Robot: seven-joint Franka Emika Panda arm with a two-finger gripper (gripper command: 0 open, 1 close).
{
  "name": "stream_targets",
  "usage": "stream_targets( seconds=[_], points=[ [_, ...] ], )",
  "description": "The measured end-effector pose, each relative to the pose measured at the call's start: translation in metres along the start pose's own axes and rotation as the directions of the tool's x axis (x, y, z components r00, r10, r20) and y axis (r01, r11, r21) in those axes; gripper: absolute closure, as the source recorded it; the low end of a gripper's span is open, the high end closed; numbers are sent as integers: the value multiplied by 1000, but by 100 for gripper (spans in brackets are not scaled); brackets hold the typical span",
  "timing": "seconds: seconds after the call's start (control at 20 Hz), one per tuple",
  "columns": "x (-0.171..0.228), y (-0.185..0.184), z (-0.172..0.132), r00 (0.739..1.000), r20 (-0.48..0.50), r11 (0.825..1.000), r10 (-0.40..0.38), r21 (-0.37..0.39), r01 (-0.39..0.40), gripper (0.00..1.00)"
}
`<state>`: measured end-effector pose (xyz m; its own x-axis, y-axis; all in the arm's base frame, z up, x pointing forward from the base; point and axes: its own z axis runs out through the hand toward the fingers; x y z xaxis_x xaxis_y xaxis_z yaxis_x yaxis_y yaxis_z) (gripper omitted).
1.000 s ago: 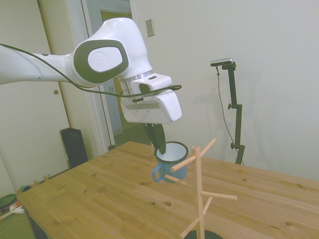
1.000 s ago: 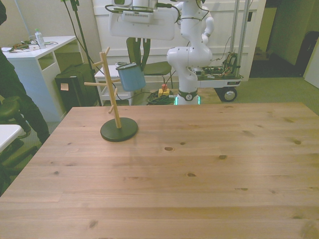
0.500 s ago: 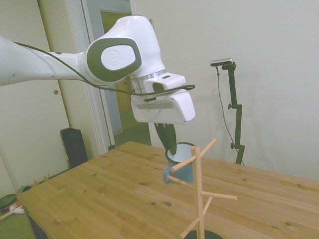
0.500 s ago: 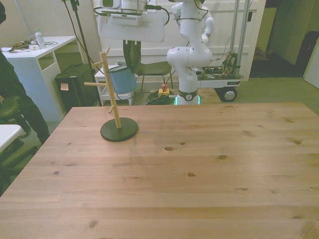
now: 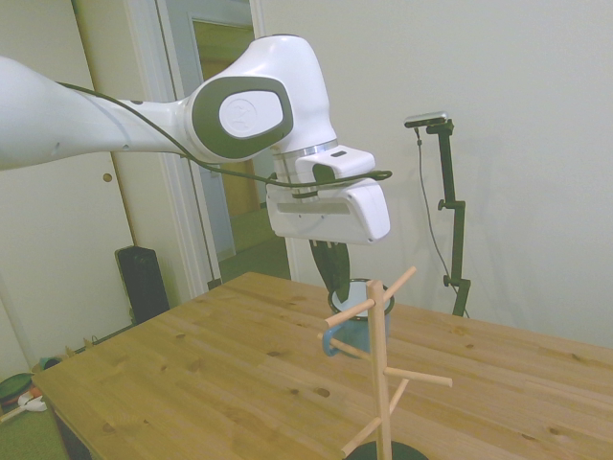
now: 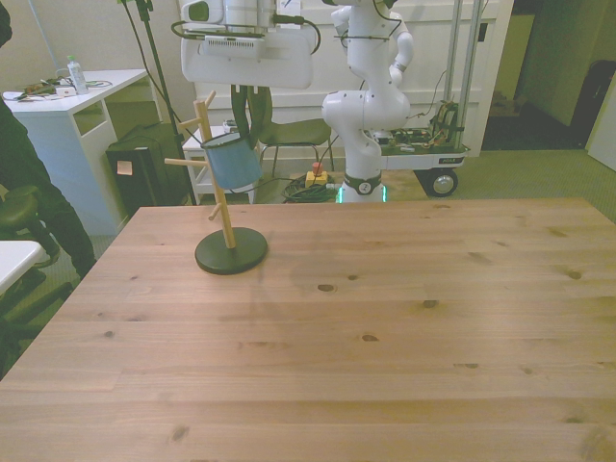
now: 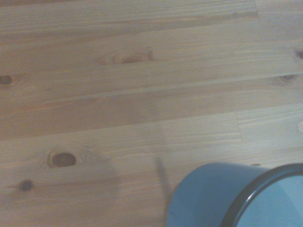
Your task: Hang the mug
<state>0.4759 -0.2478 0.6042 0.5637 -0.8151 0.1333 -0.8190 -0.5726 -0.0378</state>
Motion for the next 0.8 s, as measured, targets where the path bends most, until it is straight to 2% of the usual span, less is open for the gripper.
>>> stream_targets(
  seconds=[0.35,0.8],
  points=[
    [3,-2,6,1000,12,1000,-1,-9,1,0],
    [8,-6,-7,1000,-3,1000,-1,-5,1,0]
  ],
)
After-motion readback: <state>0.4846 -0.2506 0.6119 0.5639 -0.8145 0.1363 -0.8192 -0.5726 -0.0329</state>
